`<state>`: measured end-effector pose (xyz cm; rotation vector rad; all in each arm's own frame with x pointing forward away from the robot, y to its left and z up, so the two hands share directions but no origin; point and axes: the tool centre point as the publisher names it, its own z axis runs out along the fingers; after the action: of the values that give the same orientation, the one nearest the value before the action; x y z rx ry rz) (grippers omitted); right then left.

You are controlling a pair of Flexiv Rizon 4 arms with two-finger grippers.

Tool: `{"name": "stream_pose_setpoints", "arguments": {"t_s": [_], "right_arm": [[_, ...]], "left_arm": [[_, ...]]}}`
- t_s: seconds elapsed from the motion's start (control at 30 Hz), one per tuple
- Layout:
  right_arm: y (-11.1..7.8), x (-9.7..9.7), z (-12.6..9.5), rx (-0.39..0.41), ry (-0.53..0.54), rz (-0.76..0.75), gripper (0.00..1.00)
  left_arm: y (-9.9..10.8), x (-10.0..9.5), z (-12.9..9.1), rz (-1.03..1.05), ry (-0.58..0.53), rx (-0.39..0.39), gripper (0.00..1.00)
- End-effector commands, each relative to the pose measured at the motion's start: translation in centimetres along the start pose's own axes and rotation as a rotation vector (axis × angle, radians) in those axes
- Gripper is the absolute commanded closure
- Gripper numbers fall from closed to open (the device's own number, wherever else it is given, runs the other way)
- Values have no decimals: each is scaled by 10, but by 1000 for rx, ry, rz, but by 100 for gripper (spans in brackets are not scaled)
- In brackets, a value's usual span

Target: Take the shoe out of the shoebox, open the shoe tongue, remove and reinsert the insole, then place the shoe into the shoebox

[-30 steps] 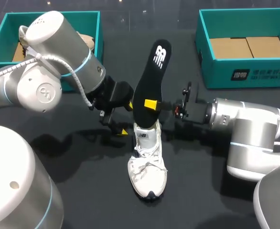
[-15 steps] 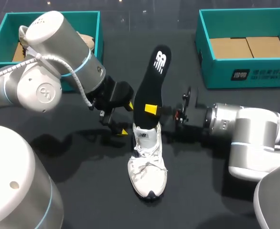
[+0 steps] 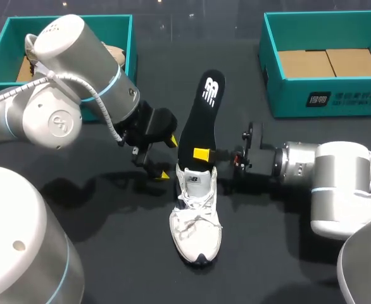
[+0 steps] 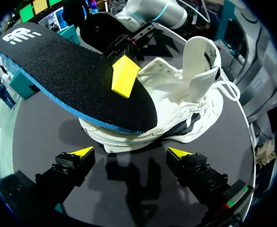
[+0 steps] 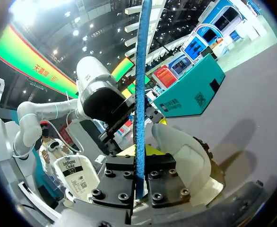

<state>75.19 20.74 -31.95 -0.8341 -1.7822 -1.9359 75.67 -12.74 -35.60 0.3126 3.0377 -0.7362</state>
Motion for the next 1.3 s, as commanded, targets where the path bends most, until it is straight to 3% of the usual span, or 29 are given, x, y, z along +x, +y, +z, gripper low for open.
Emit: {"name": "stream_pose_setpoints", "arguments": {"t_s": [0.03,0.37,0.67,1.03,1.17,1.3], "right_arm": [[-13,0,-1,19,15,17,100],[-39,3,1,12,40,73,100],[-52,11,7,59,11,97,100],[-47,17,10,90,-3,84,100],[-42,19,10,96,4,70,85],[-38,20,10,100,10,57,83]], "left_arm": [[0,0,1,0,1,-1,0],[0,0,1,0,1,-1,0],[0,0,1,0,1,-1,0],[0,0,1,0,1,-1,0],[0,0,1,0,1,-1,0],[0,0,1,0,1,-1,0]]}}
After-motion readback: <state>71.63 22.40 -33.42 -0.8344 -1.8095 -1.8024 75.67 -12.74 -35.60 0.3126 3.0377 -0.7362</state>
